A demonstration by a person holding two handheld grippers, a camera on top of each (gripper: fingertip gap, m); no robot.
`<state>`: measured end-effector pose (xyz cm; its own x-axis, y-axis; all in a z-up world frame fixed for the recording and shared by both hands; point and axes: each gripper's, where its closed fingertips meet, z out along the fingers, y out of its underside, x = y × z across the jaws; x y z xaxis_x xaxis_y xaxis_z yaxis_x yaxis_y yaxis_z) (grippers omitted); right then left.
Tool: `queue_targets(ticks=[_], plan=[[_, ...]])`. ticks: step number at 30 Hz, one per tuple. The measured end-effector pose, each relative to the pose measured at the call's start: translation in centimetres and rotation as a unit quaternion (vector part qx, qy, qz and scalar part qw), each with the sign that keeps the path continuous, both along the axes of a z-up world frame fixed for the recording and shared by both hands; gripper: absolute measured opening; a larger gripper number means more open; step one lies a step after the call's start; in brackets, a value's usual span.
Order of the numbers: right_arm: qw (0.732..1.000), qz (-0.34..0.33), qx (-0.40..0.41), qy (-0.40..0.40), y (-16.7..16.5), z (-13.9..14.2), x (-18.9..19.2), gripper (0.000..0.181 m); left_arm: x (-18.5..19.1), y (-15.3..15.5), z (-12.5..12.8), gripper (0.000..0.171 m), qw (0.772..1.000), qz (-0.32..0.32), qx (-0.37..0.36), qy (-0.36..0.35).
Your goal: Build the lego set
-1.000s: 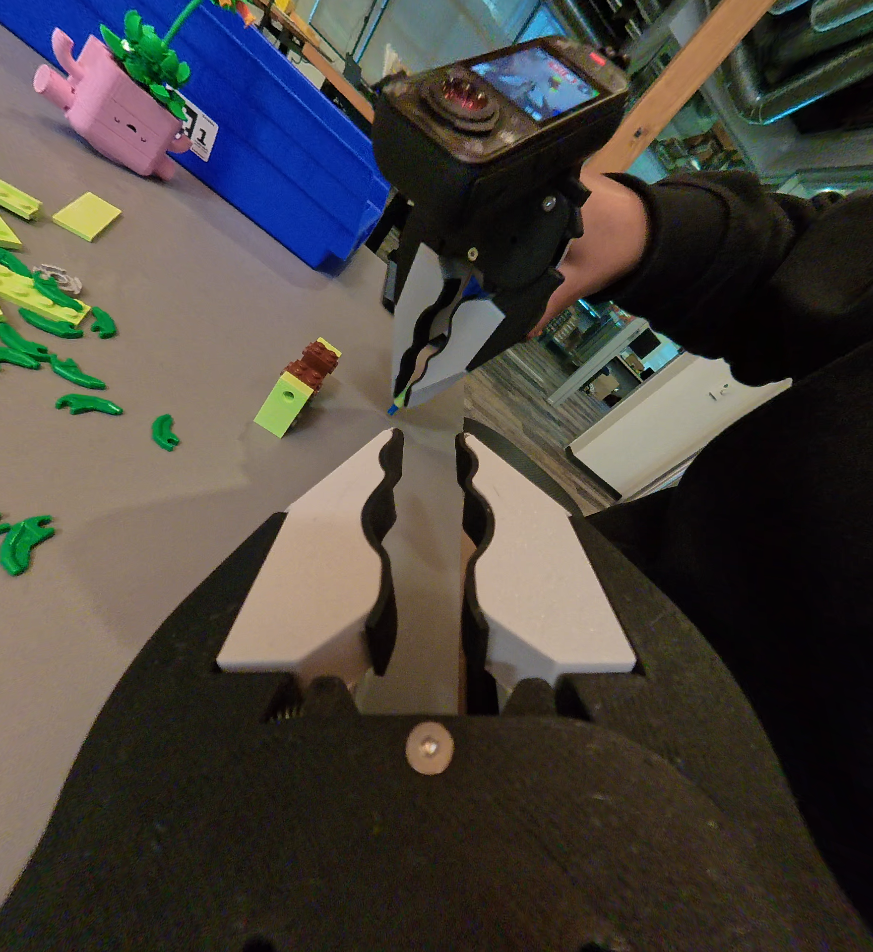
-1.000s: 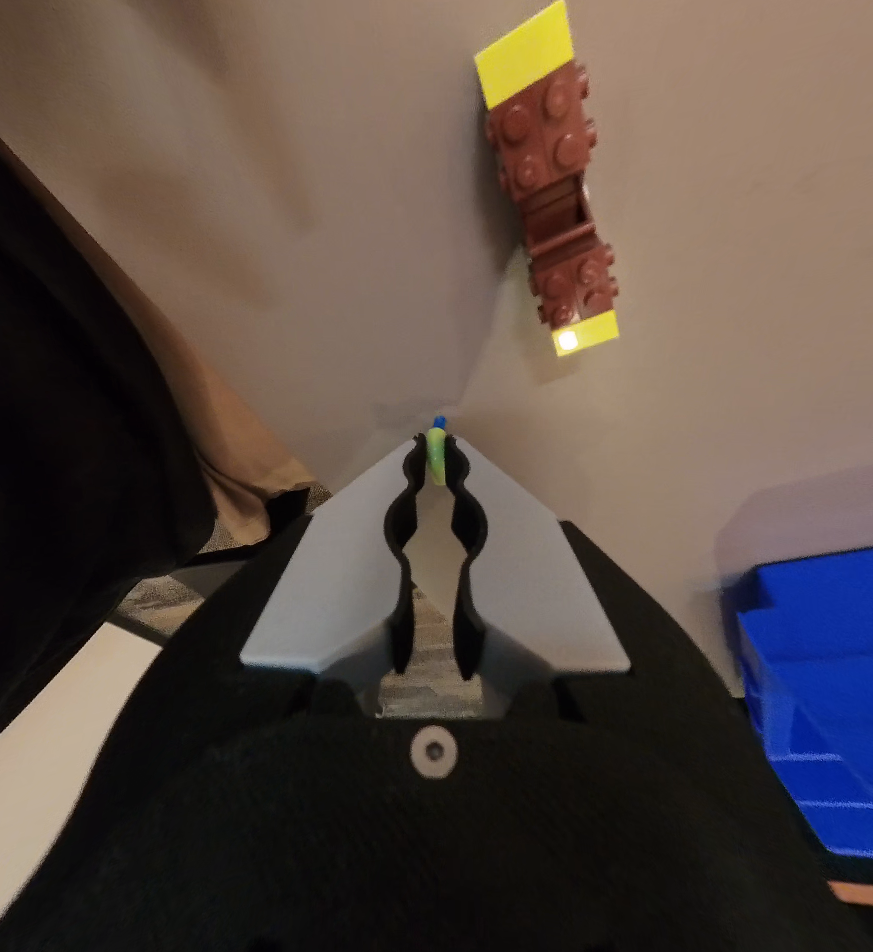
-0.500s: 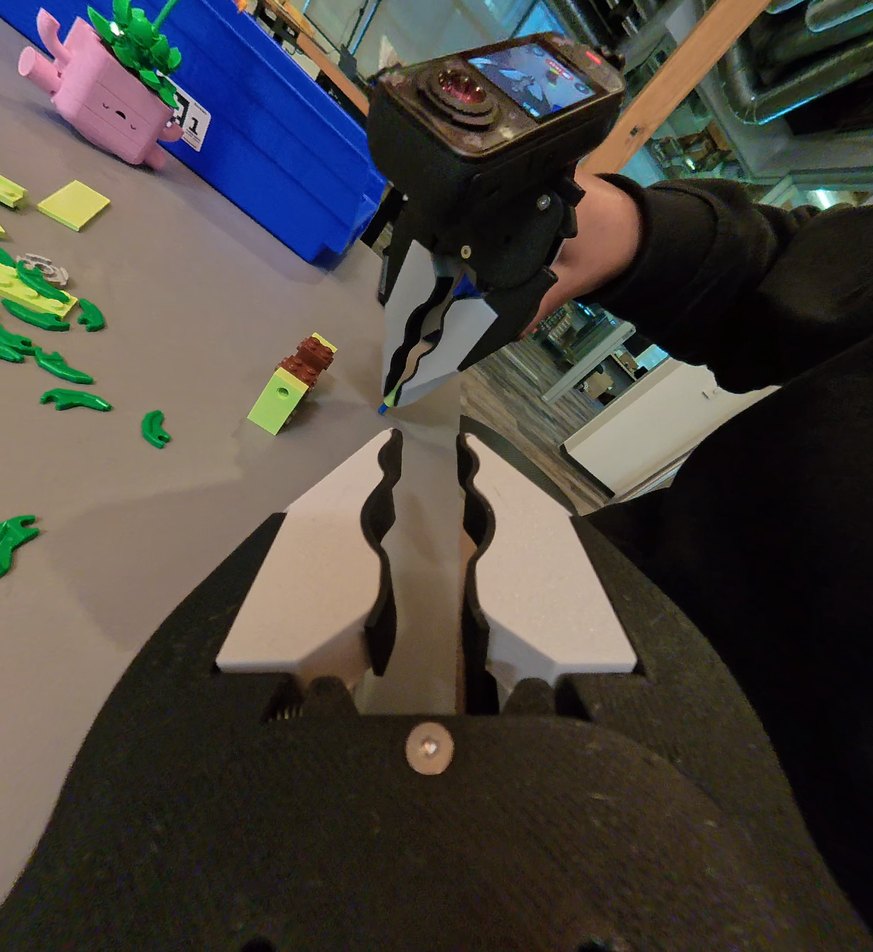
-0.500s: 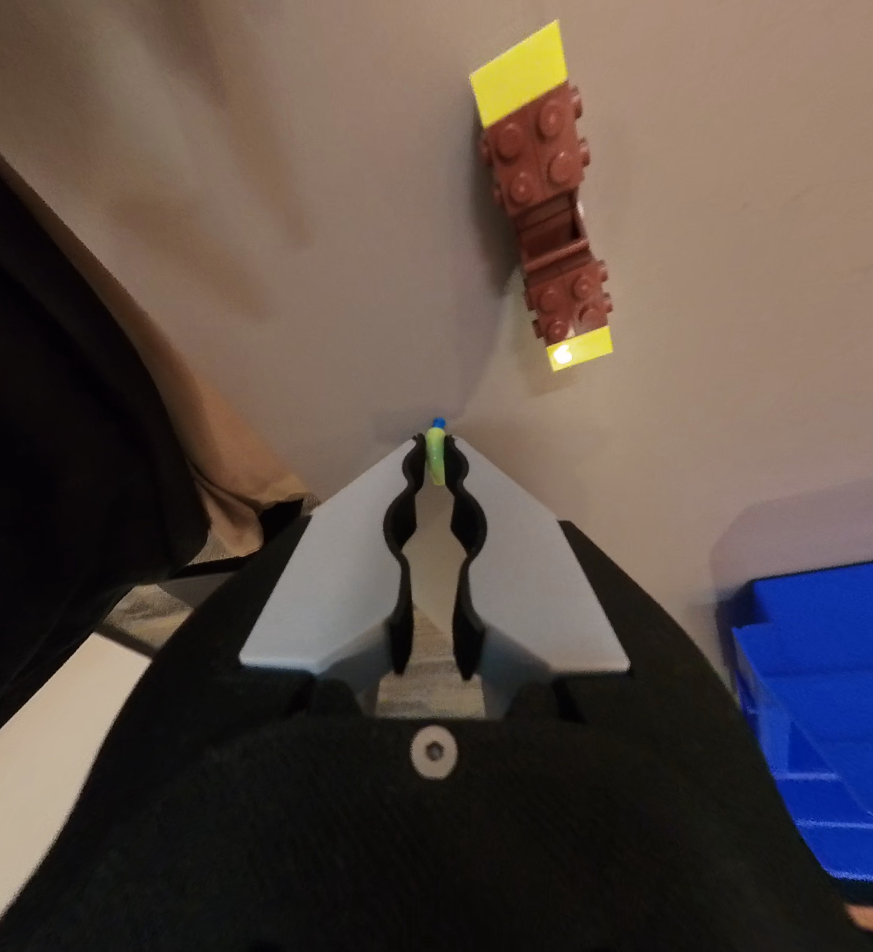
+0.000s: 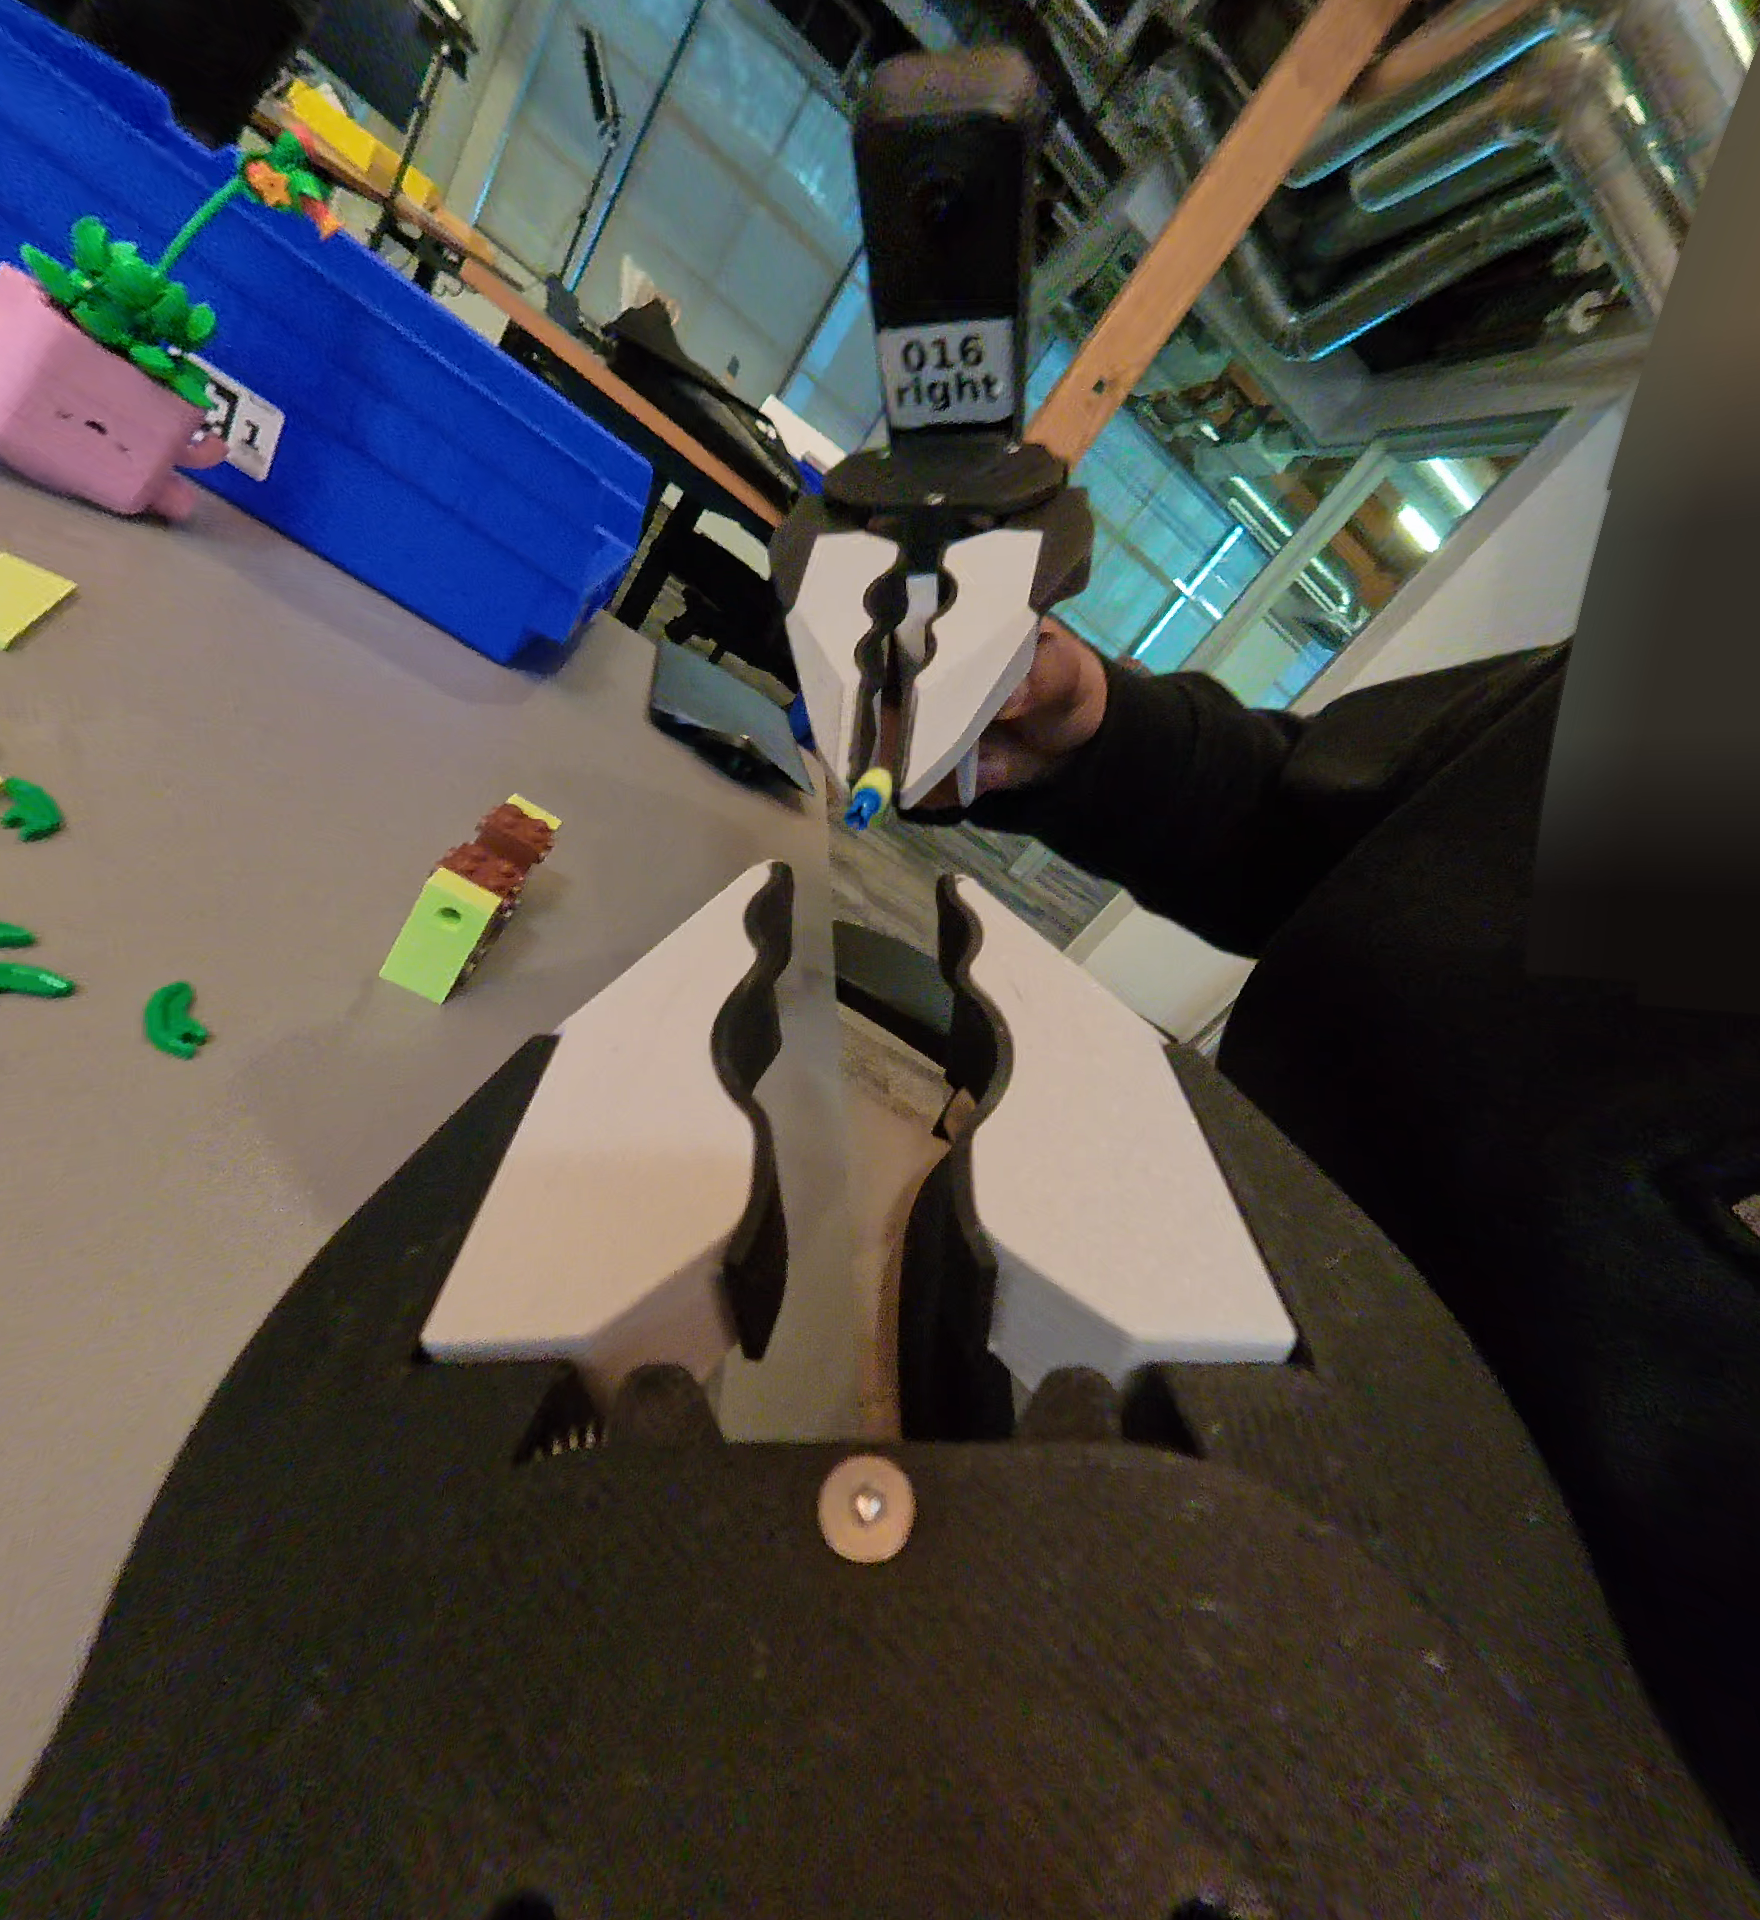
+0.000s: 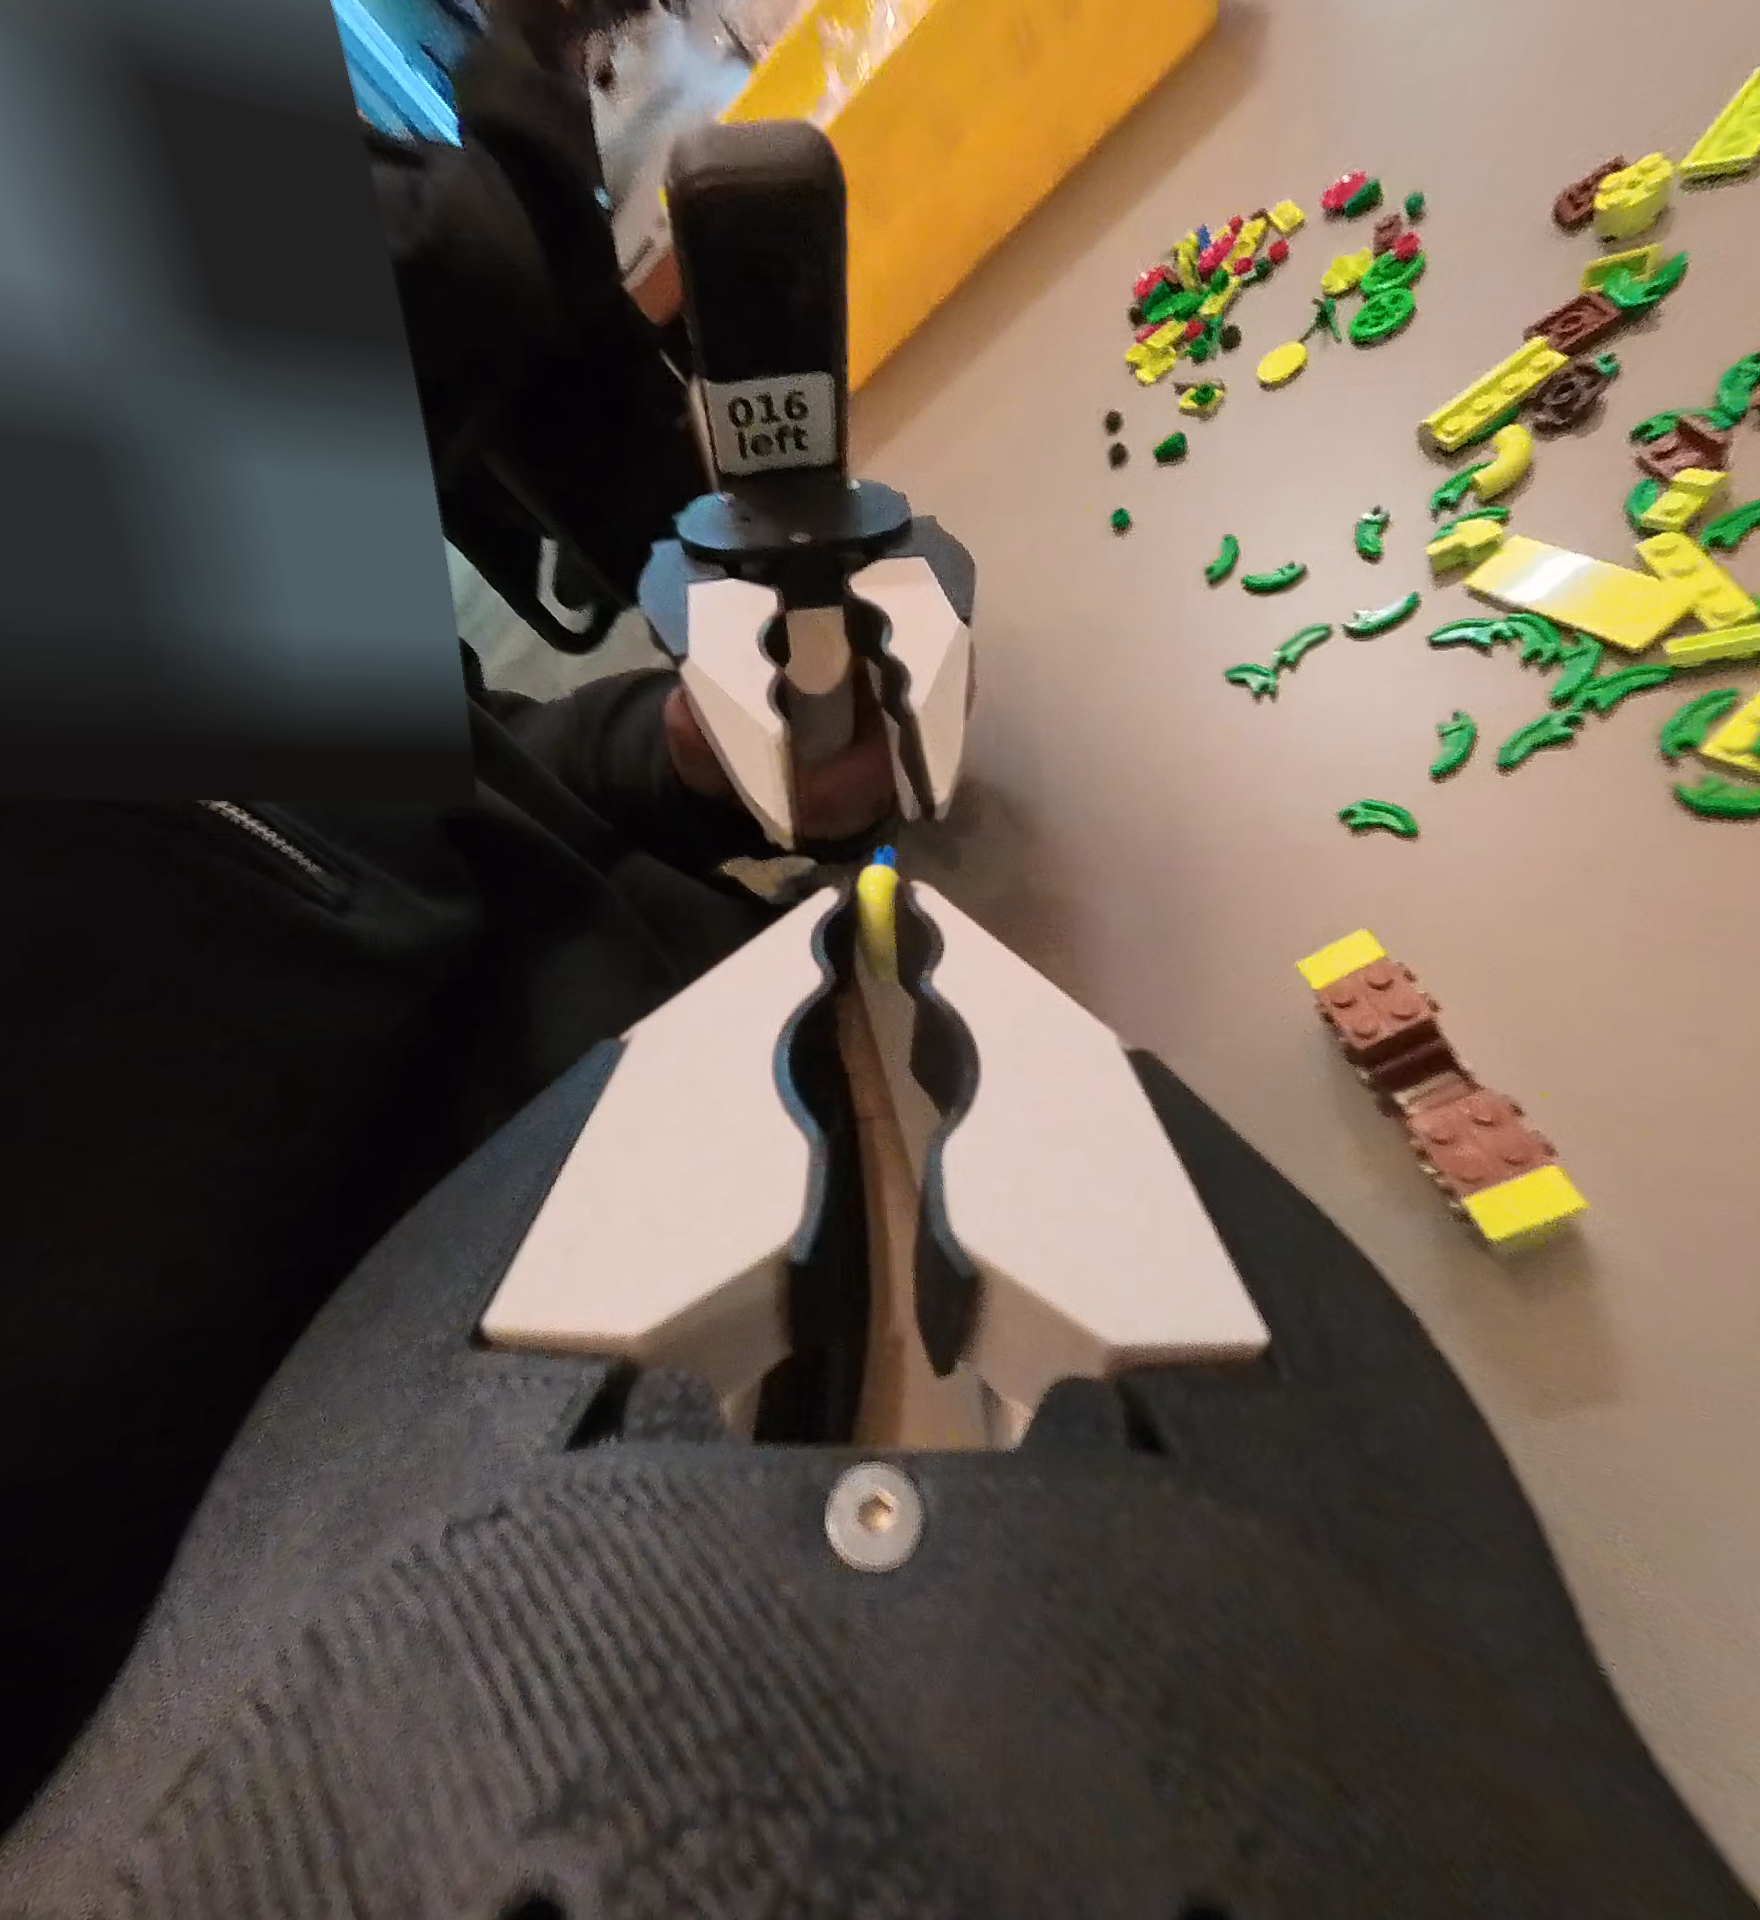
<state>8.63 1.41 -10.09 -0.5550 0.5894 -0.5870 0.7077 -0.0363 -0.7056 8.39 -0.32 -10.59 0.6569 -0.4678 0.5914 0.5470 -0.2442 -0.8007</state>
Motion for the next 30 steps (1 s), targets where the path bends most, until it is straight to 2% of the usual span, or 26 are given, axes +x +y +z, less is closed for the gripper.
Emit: queue_targets(ticks=[6, 13, 21, 30], plan=[[0.999, 0.008, -0.037, 0.011, -1.4, 0.1, 0.7, 0.005, 1.0, 0.0, 0.7, 0.02, 0.999, -0.019, 0.017, -0.024], [0.999, 0.013, -0.045, 0.016, -2.0, 0.3, 0.9, 0.005, 1.7, -0.3, 0.7, 0.002, 0.999, -0.041, 0.018, -0.019], [0.998, 0.024, -0.049, 0.015, -2.5, 0.2, 1.1, 0.005, 1.9, -0.6, 1.0, 0.005, 0.996, -0.069, 0.024, -0.055], [0.998, 0.029, -0.061, 0.014, -2.9, 0.4, 1.1, 0.005, 1.9, -0.9, 1.3, 0.001, 0.996, -0.072, 0.028, -0.042]])
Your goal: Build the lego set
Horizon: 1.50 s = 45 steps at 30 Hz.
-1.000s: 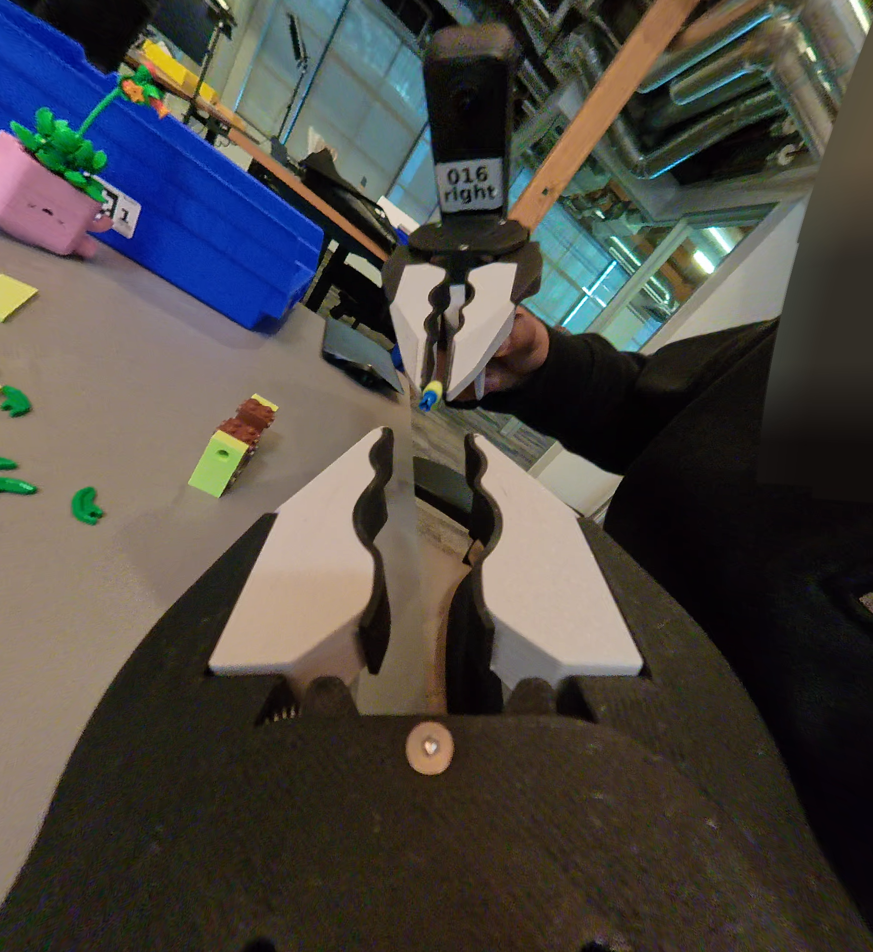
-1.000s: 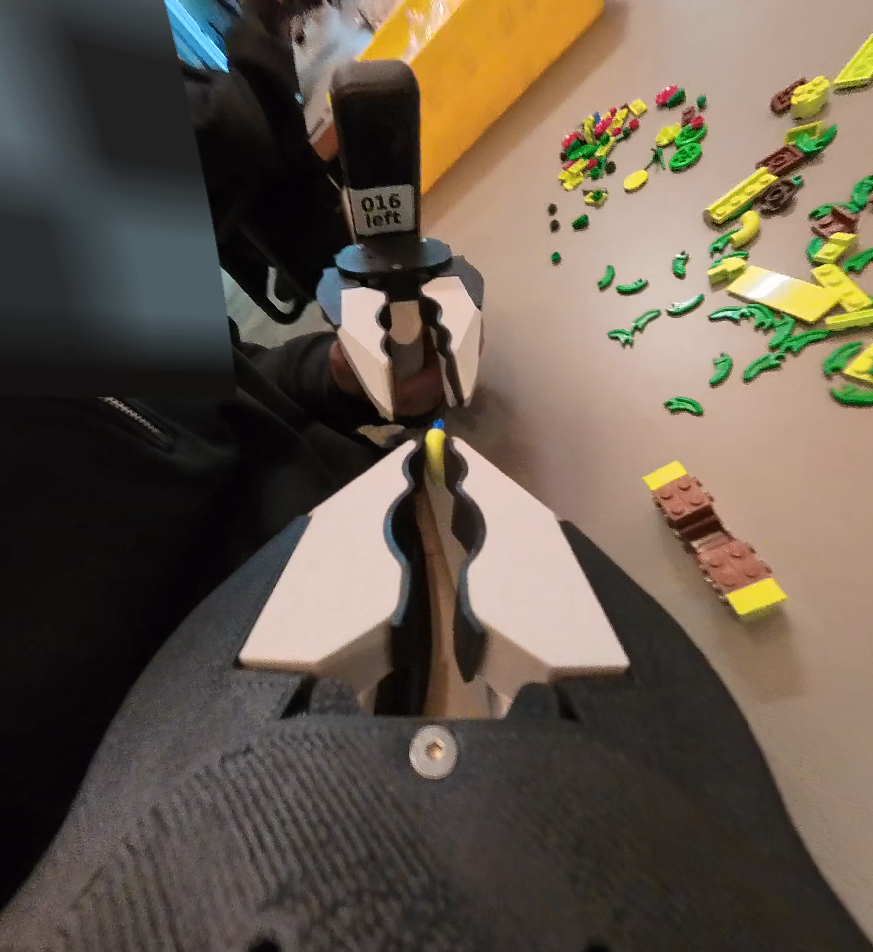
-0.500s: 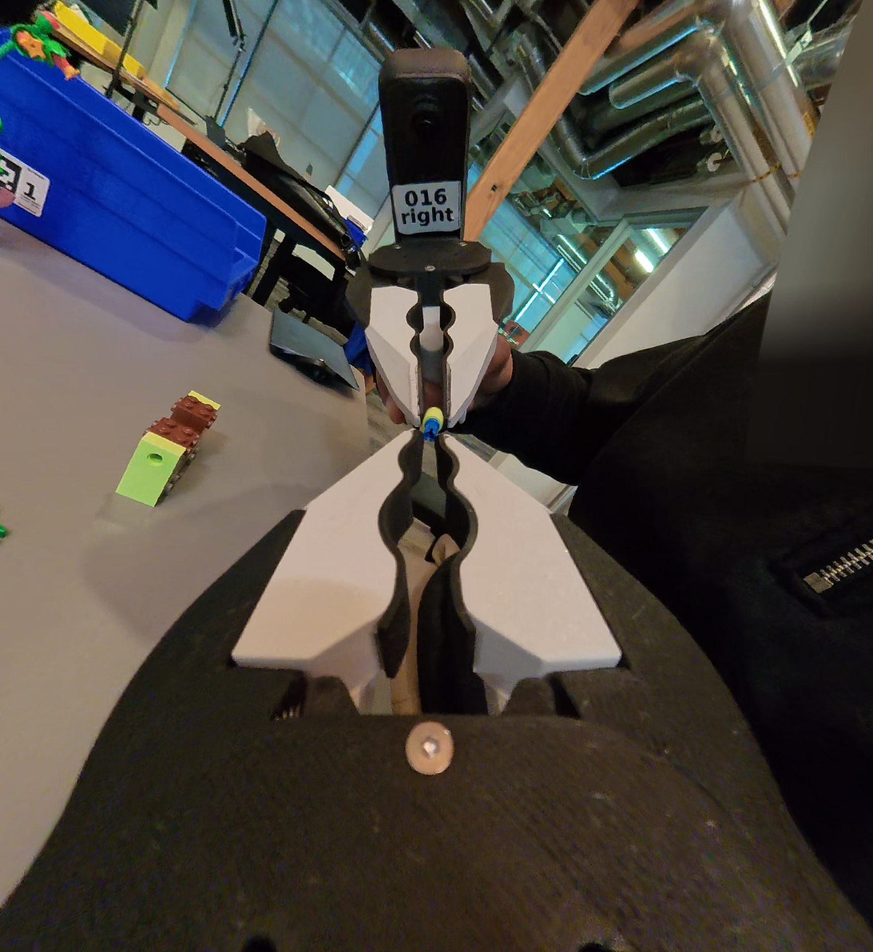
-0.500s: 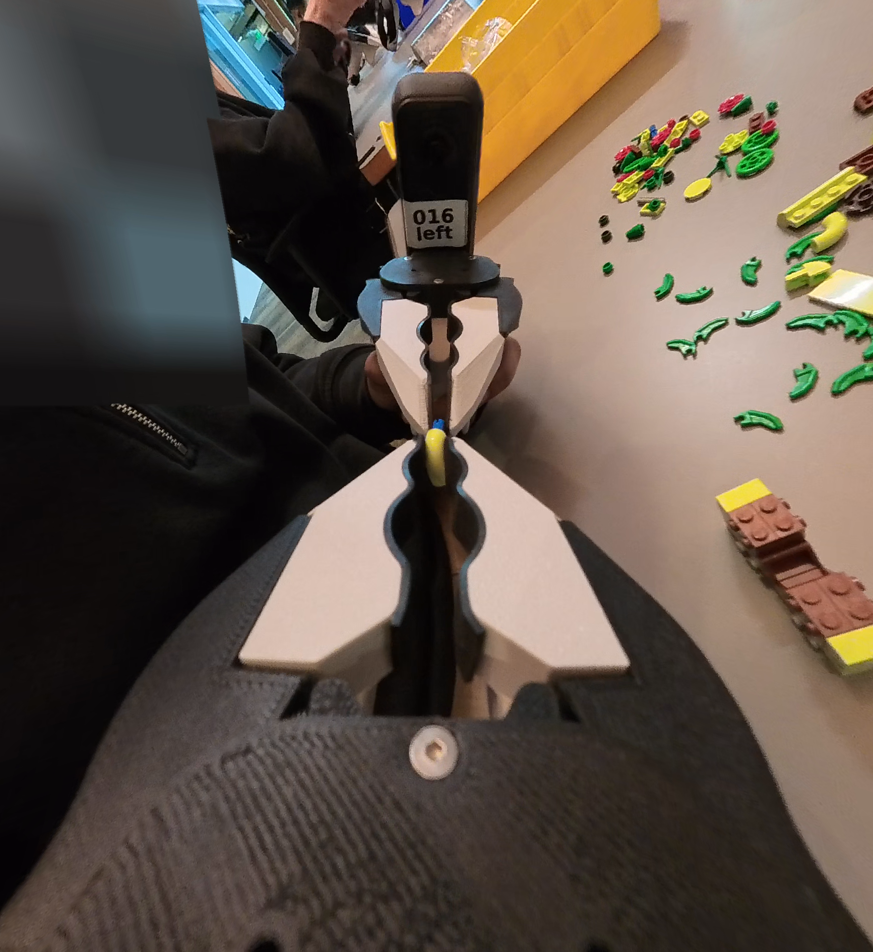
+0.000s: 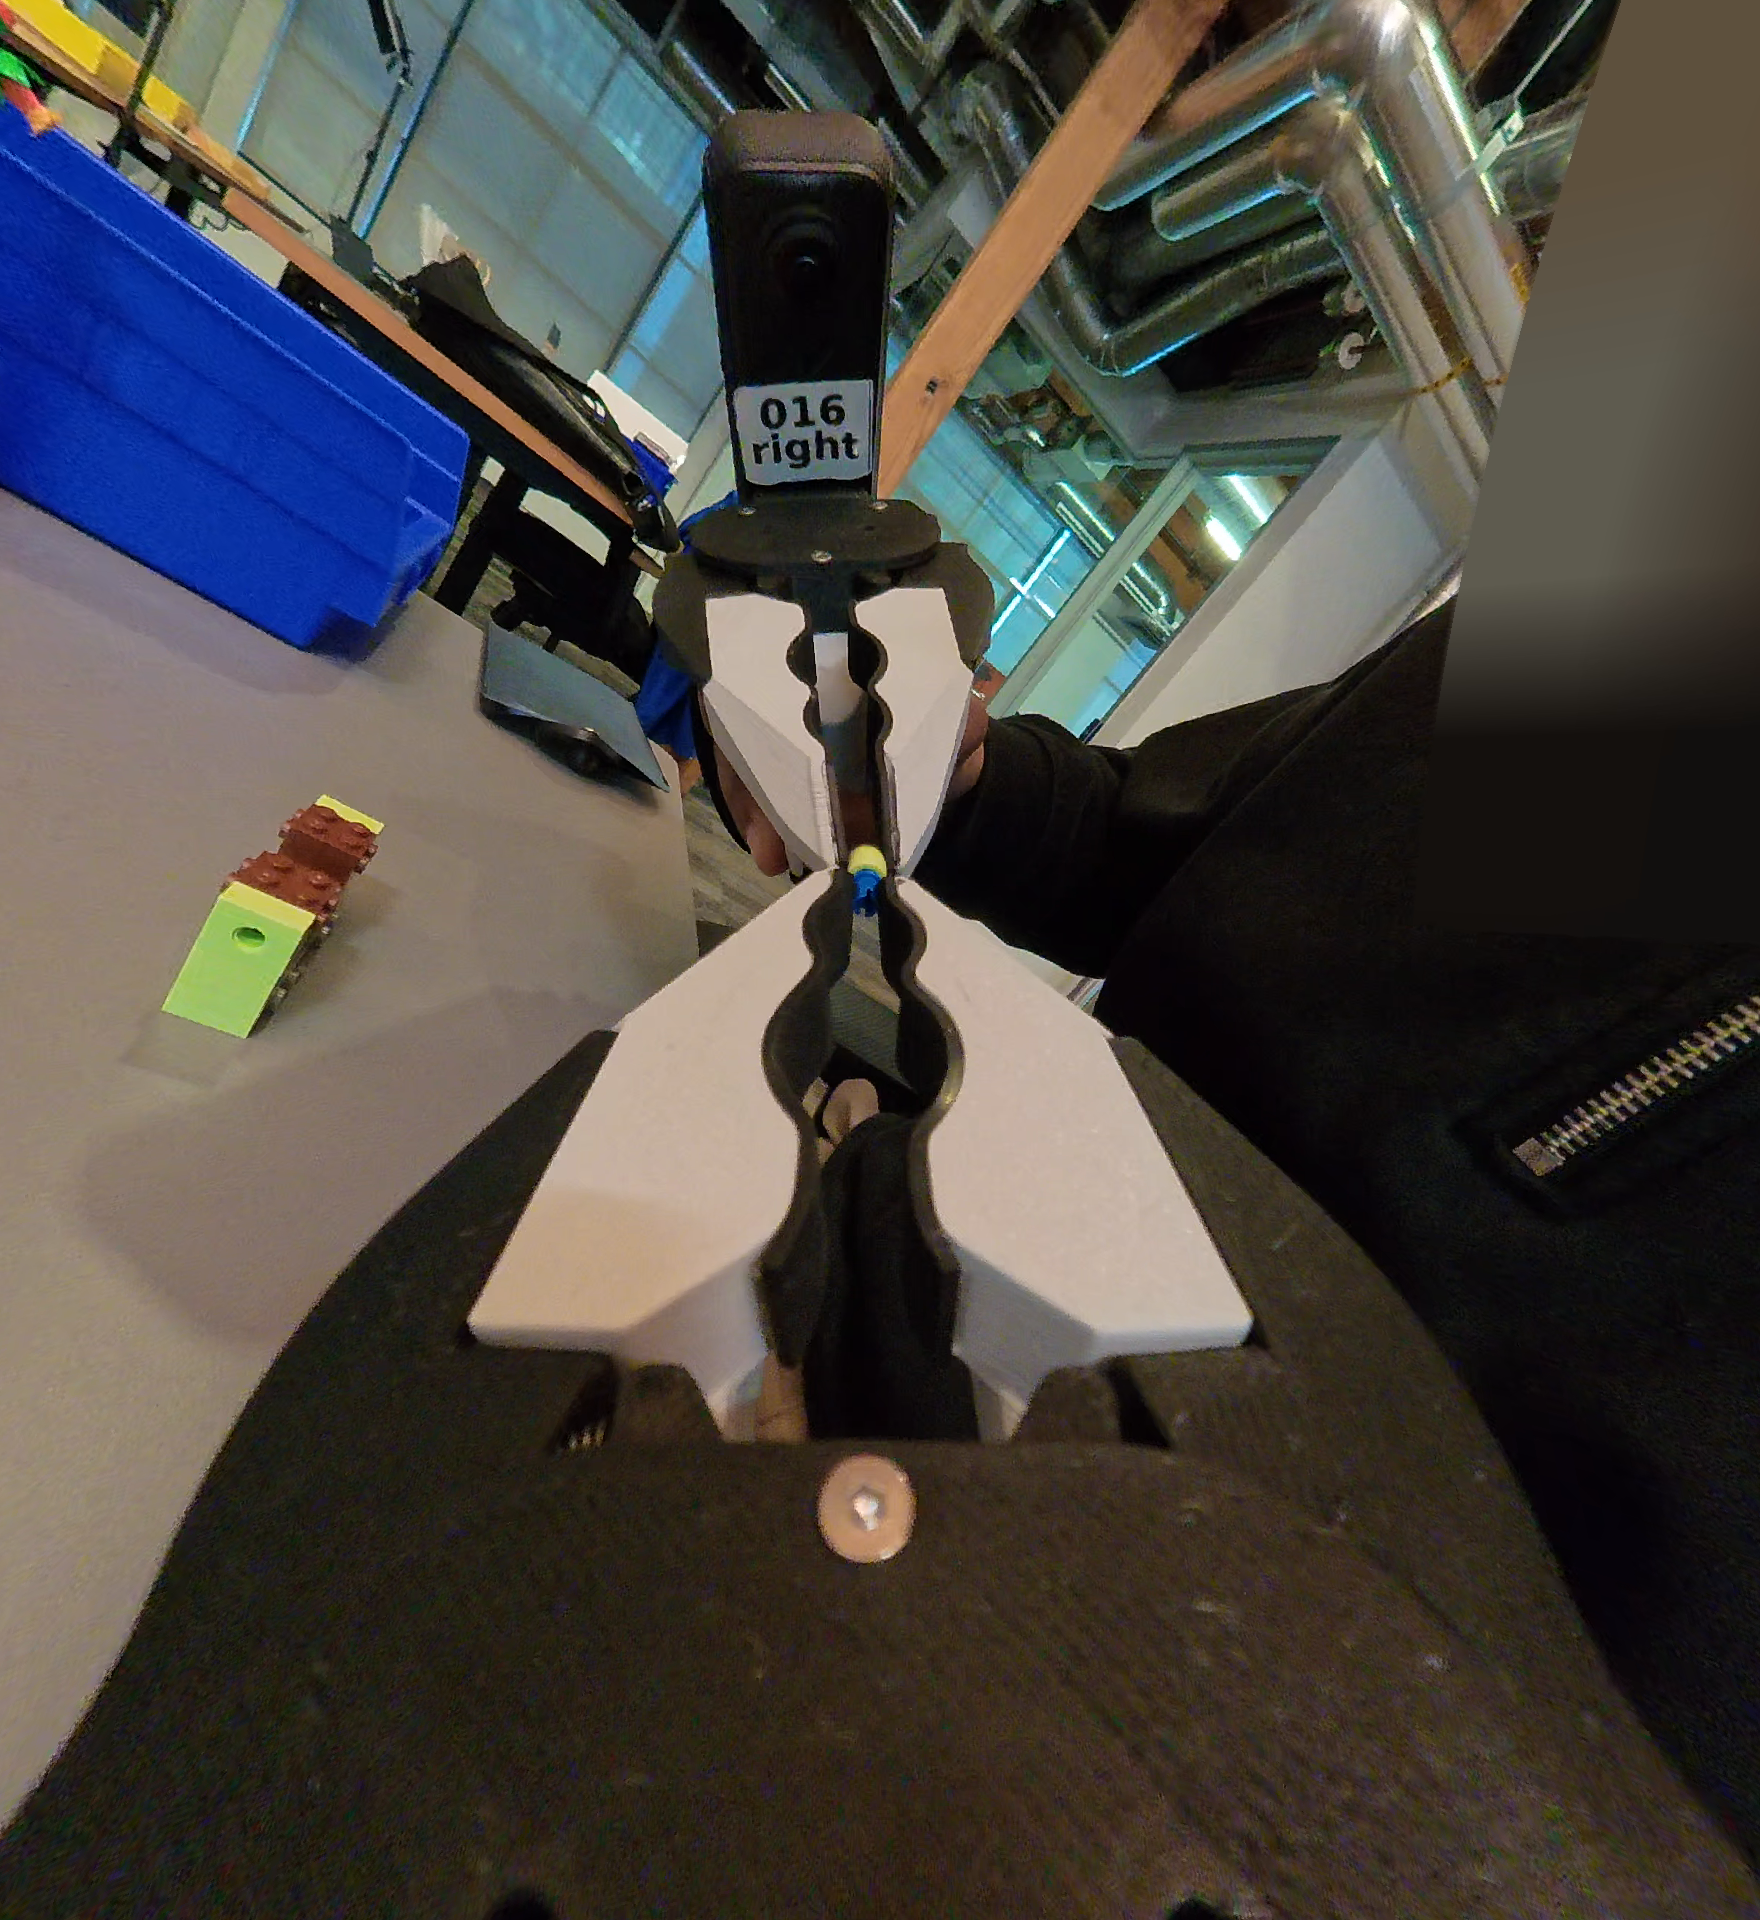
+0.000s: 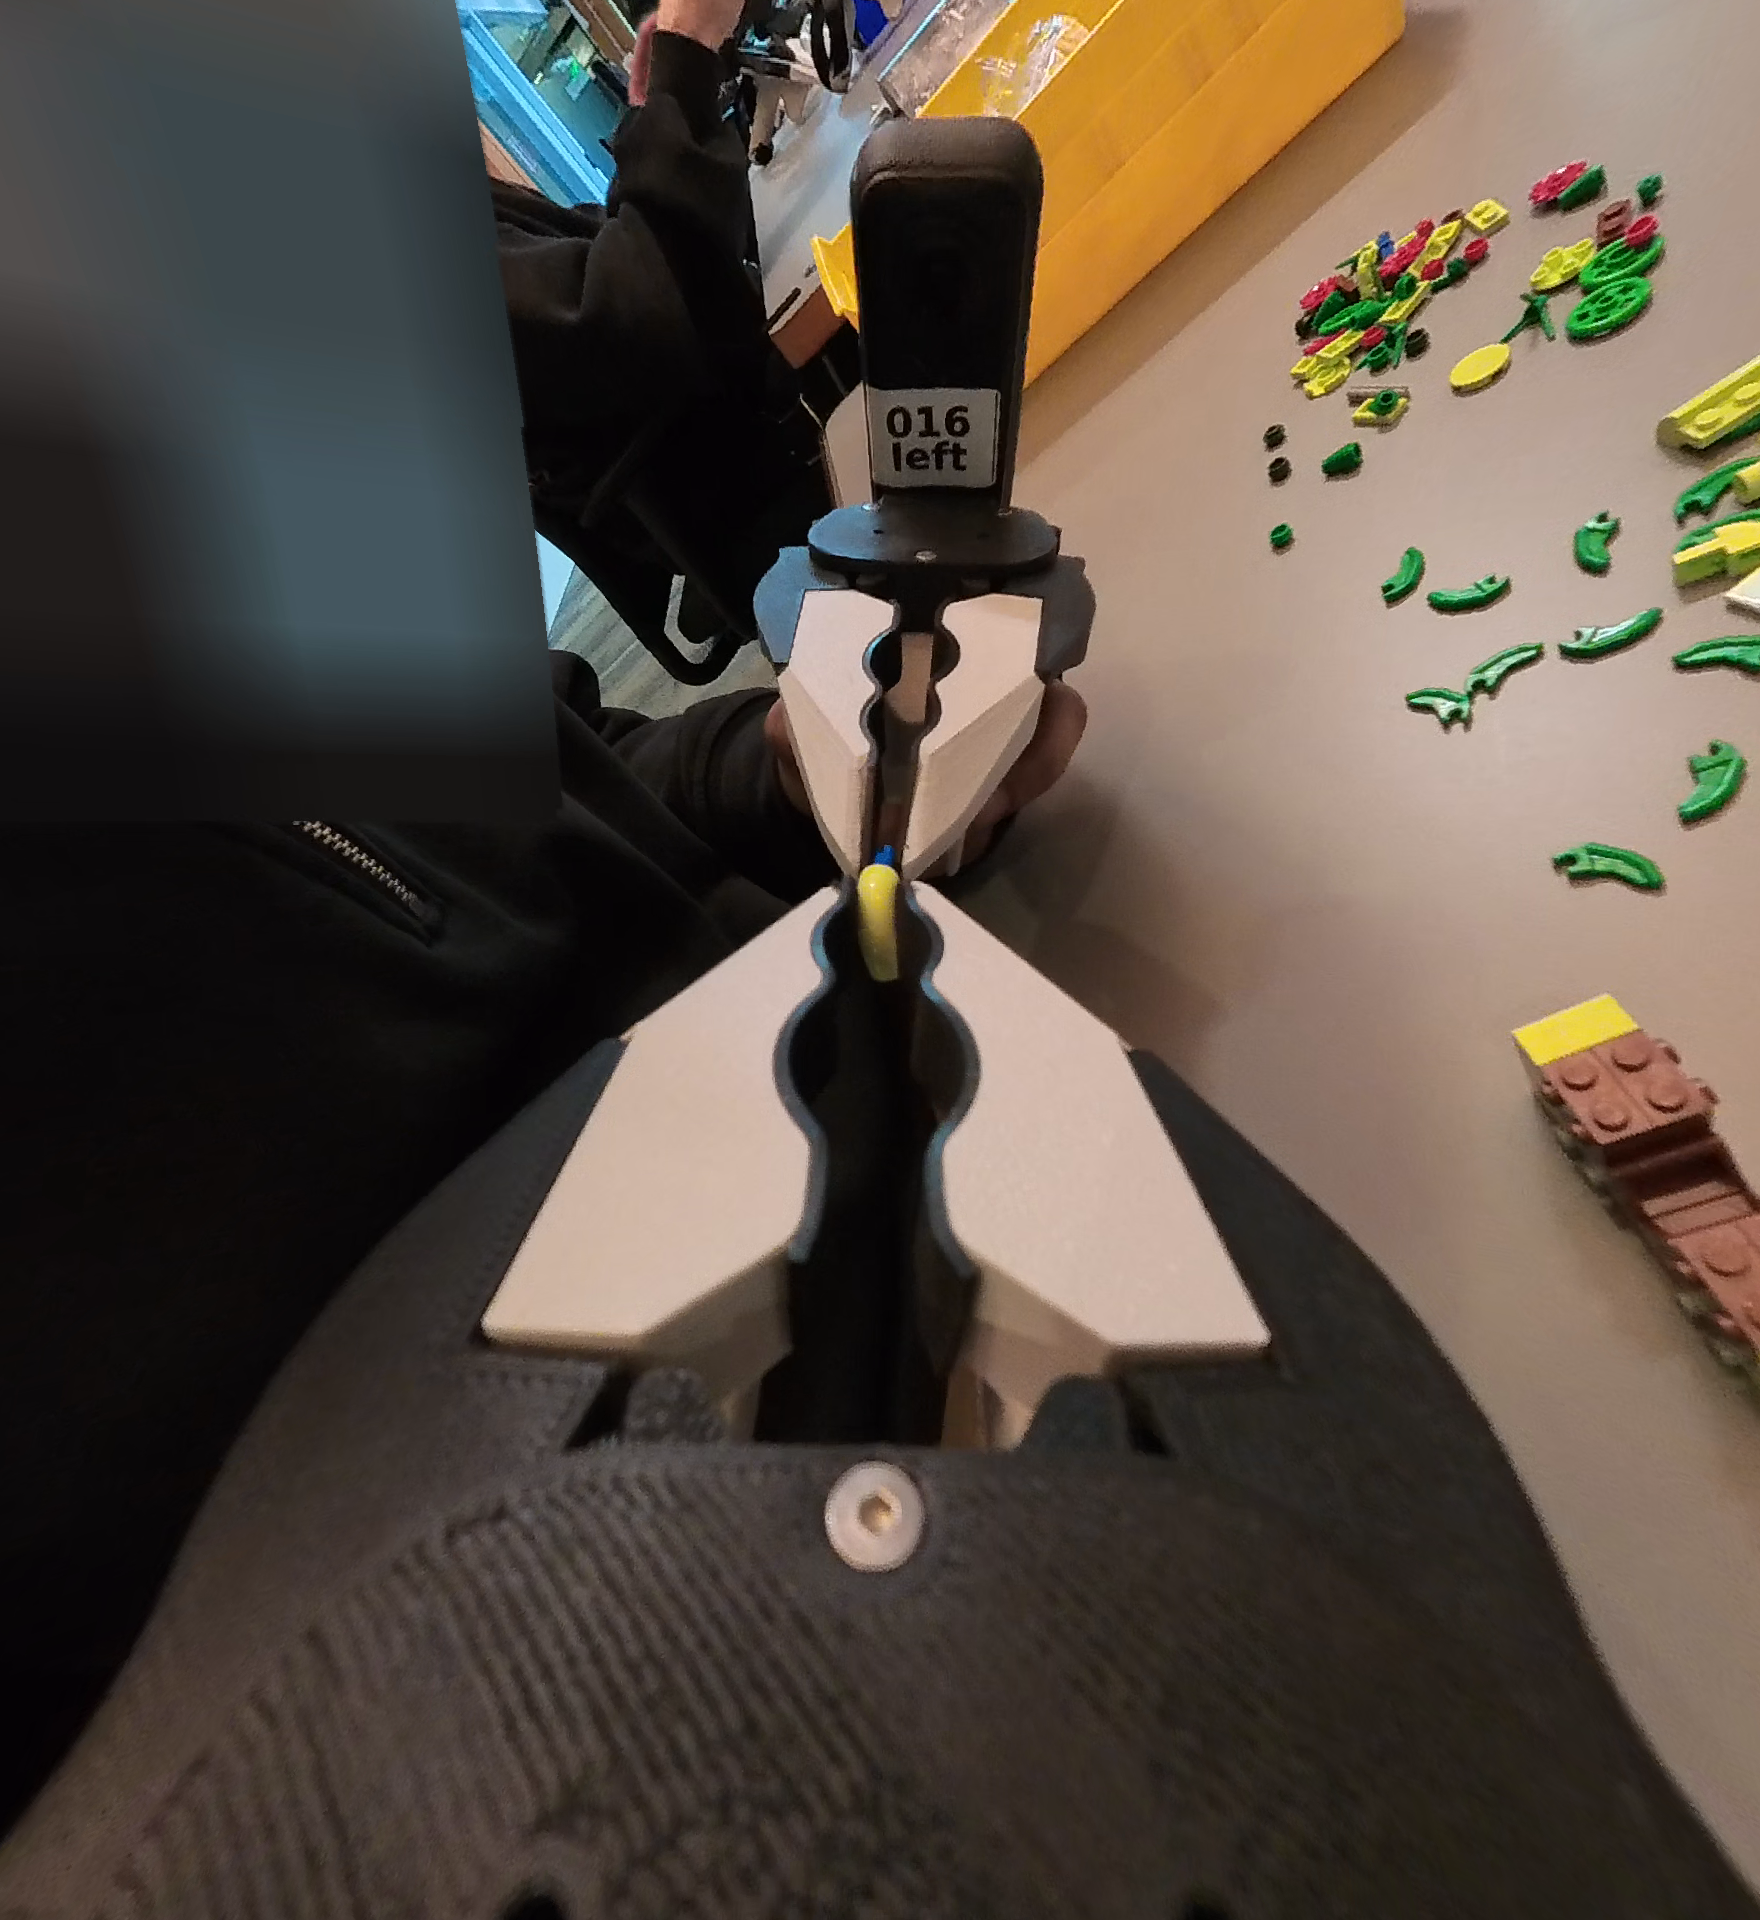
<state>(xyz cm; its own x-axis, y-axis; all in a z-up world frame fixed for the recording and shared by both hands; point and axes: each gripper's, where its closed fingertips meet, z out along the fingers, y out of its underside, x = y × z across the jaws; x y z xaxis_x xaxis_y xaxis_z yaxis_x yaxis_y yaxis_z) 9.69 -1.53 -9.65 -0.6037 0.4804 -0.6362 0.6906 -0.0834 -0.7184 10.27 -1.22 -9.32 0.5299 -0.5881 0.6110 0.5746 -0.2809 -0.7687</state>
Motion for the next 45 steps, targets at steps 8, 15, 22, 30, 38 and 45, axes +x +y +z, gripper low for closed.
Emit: queue_targets(ticks=[8, 15, 22, 30, 38, 45], plan=[[1.0, 0.003, 0.023, 0.0, 0.0, -0.1, 0.2, 0.005, 0.2, 0.1, 0.0, 0.001, 1.0, -0.009, -0.009, -0.026], [0.999, 0.006, 0.031, -0.005, 0.1, -0.3, 0.4, 0.005, 0.4, 0.2, -0.3, 0.001, 0.999, -0.014, -0.016, -0.042], [0.999, 0.012, 0.035, -0.01, 0.1, -0.6, 0.6, 0.005, 0.6, 0.4, -0.4, 0.001, 0.998, -0.015, -0.021, -0.051], [0.999, -0.001, 0.037, -0.001, 0.3, -0.7, 0.3, 0.005, 0.4, 0.5, -0.5, 0.001, 0.998, -0.016, -0.025, -0.047], [0.996, -0.046, 0.039, 0.069, 0.7, 0.4, -1.0, 0.027, -1.7, -0.1, 0.5, 0.001, 0.998, 0.007, -0.004, -0.063], [0.989, -0.067, 0.05, 0.122, 0.2, 0.6, -1.2, 0.011, -1.6, -0.2, 0.5, 0.001, 0.996, -0.006, -0.005, -0.084]])
